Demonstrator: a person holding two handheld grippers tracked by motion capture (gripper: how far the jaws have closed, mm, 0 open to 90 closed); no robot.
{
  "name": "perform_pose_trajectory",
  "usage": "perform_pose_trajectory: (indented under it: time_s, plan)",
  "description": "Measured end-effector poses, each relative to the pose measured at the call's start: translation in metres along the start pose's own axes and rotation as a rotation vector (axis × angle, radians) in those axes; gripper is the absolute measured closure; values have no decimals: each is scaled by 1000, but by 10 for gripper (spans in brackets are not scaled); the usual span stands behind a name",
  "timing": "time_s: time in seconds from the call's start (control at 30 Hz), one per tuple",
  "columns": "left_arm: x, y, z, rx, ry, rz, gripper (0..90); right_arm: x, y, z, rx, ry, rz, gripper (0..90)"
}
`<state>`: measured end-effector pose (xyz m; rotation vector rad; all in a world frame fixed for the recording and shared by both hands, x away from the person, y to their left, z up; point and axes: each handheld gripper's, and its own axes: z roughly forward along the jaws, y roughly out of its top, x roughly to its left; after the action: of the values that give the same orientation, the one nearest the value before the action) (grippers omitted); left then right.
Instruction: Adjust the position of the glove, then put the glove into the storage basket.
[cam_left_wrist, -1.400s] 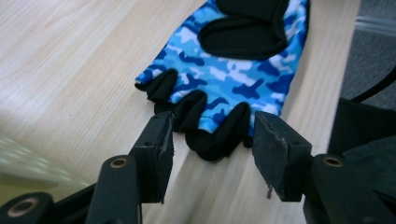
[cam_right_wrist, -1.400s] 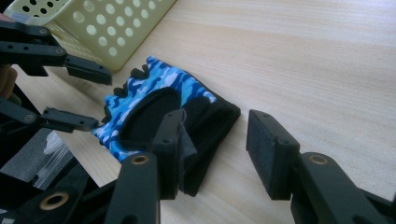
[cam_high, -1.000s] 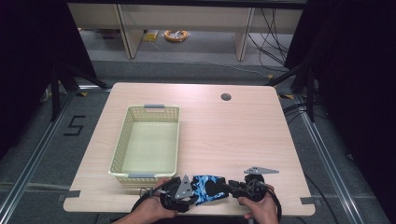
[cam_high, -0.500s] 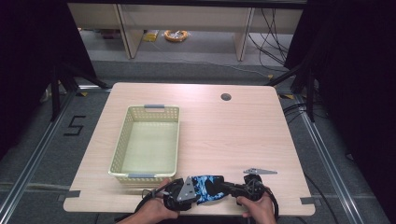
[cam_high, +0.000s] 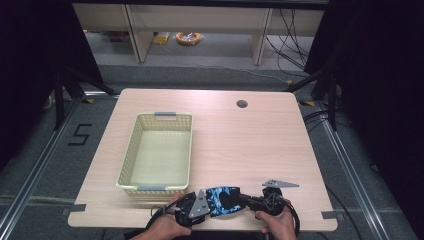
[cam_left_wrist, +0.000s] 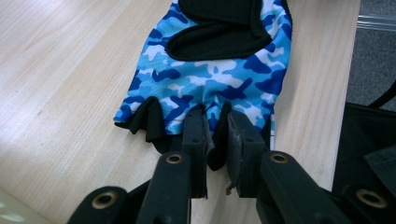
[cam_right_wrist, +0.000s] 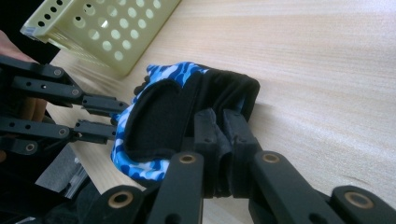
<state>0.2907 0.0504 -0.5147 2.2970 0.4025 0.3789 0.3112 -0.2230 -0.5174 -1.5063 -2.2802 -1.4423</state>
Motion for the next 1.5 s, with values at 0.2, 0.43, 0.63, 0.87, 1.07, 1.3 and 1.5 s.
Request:
perform_pose_trajectory:
  time_s: [0.2, 0.43, 0.63, 0.87, 1.07, 1.3, 1.5]
  plan:
    - [-1, -1, -2, -3, 11, 10, 792, 5, 0, -1, -11, 25, 30, 857]
    - [-2, 3, -10, -12, 13, 20, 799, 14, 6, -13, -51, 50, -26, 857]
    - [-1, 8, -20, -50, 16, 25, 800, 23, 9, -23, -92, 85, -31, 859]
    - [5, 20, -46, -103, 49, 46, 799, 41, 22, -34, -146, 111, -77, 859]
    - [17, 25, -67, -124, 82, 48, 796, 61, 41, -39, -171, 140, -109, 859]
    - [33, 29, -95, -117, 129, 45, 797, 85, 71, -33, -172, 171, -164, 859]
    - [51, 24, -120, -98, 180, 41, 798, 96, 94, -14, -169, 199, -173, 859]
